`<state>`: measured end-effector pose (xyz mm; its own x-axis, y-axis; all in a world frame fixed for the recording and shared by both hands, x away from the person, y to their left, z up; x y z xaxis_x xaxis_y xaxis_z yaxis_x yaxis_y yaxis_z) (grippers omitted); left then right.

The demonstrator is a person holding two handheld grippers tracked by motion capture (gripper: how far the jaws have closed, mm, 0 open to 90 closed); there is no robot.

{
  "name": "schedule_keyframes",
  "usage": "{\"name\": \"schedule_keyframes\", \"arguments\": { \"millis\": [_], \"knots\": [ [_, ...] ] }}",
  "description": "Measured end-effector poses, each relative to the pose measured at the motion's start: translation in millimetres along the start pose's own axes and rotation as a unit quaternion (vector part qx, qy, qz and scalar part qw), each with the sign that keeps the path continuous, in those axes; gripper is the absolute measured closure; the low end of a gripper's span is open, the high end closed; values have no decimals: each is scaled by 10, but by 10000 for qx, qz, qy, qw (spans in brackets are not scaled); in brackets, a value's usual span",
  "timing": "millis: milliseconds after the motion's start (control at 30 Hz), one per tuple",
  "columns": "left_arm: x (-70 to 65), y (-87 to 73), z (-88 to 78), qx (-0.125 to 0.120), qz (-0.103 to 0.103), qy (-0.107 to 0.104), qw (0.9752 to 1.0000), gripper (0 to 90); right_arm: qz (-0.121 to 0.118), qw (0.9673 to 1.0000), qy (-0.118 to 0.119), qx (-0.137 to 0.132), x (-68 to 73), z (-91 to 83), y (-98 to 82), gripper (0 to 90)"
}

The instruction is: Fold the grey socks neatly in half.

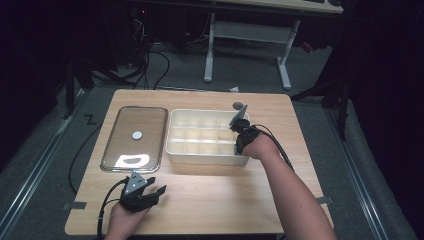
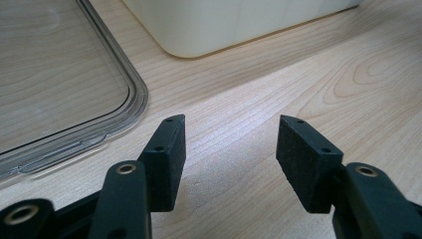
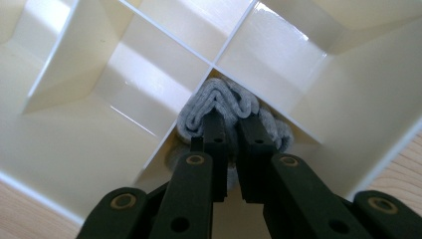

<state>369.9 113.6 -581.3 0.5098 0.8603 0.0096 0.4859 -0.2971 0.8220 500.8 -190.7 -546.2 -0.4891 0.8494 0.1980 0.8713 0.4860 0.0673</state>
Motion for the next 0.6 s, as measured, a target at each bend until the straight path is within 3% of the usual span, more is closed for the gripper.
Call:
{"name": "schedule_keyframes", "arguments": {
  "millis": [300, 600],
  "knots": [
    [-21, -3, 1, 2, 9, -15, 10000, 460, -72, 9998, -98, 125, -1, 62, 12, 863],
    [-25, -1, 5, -1, -40, -44, 10000, 462, -58, 9998, -207, 20, 15, 26, -3, 837]
  ]
}}
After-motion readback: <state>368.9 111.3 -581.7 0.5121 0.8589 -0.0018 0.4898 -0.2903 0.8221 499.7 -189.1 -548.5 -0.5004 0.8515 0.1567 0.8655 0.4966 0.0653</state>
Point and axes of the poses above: each handheld gripper's, and its own axes: z roughly forward along the jaws, y roughly out of its top, x roughly to its left, the point moved 9 cm from there along z, roughly forward along the jaws, and after that the axes turned 11 degrees about y, right-handed, at the moved point
